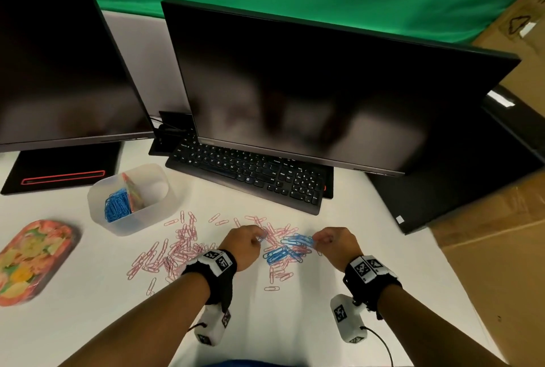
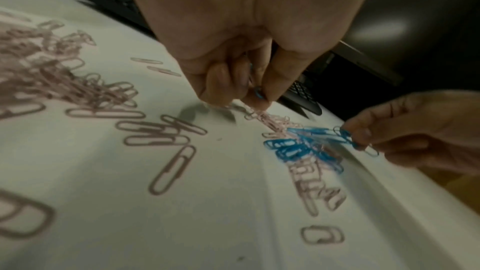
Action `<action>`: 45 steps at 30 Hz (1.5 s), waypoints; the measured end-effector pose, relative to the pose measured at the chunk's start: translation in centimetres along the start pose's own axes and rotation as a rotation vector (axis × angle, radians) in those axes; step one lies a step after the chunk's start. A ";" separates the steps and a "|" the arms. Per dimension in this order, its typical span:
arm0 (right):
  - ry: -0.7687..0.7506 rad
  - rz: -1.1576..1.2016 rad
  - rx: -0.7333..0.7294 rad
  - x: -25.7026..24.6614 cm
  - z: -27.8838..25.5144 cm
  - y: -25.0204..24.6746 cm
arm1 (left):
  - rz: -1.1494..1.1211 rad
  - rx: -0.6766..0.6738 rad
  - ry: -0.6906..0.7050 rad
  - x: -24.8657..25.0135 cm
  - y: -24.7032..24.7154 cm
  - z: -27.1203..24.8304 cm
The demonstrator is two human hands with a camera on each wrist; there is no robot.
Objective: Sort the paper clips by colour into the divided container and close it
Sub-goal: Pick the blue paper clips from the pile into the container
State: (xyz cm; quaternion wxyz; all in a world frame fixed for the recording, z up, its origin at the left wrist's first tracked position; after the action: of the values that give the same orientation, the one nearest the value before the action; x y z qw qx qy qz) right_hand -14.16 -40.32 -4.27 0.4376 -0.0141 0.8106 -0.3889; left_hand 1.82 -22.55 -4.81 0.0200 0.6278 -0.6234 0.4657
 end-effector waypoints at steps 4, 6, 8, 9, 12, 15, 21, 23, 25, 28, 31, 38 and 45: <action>0.079 0.335 -0.003 0.7 -0.3 0.3 | -0.217 -0.109 -0.139 0.3 0.5 0.5; 0.171 0.563 0.007 1.0 -0.6 0.5 | -0.401 -0.168 -0.214 0.5 0.8 0.5; 0.230 0.723 0.013 1.1 -0.9 0.8 | -0.540 -0.212 -0.269 0.6 0.8 0.3; 0.247 0.773 0.016 1.0 -0.9 0.8 | -0.579 -0.227 -0.280 0.8 0.9 0.2; 0.287 0.899 0.006 0.6 -0.9 1.0 | -0.661 -0.249 -0.291 1.0 0.8 0.1; 0.278 1.009 -0.030 -1.1 -0.8 1.2 | -0.752 -0.253 -0.307 0.9 0.5 -0.4; 0.018 0.777 -0.133 -8.2 0.5 2.9 | -0.937 -0.231 -0.304 0.4 -2.3 -1.6; -0.072 0.595 -0.222 -11.5 1.0 4.7 | -1.010 -0.188 -0.298 -0.3 -4.2 -2.3; -0.215 0.343 -0.347 -15.4 1.4 7.0 | -1.086 -0.116 -0.296 -1.5 -6.7 -3.0; -0.381 -0.042 -0.524 -21.1 1.8 10.6 | -1.207 0.032 -0.321 -4.6 -11.1 -4.2; -0.492 -0.261 -0.599 -27.1 2.5 13.9 | -1.259 0.239 -0.369 -8.5 -16.1 -5.6; -0.589 -0.497 -0.653 -36.6 3.7 21.9 | -1.183 0.445 -0.439 -13.7 -24.1 -6.1; -0.496 -0.551 -0.538 -38.2 5.8 25.5 | -1.040 0.423 -0.510 -16.1 -25.5 -4.8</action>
State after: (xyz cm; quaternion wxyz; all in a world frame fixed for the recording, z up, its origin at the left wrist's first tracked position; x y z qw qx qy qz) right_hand 21.65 -12.29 4.19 0.4794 -0.4348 0.7197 -0.2512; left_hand 22.99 -1.69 2.25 -0.0302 0.9315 -0.1149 0.3438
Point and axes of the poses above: each hand's wrist, its own z-axis towards the middle knuckle, its own y-axis out of the palm, x = y × z, the point moved 7 cm from there along z, towards the middle knuckle, and after that the axes turned 11 degrees about -y, right-handed, at the moved point
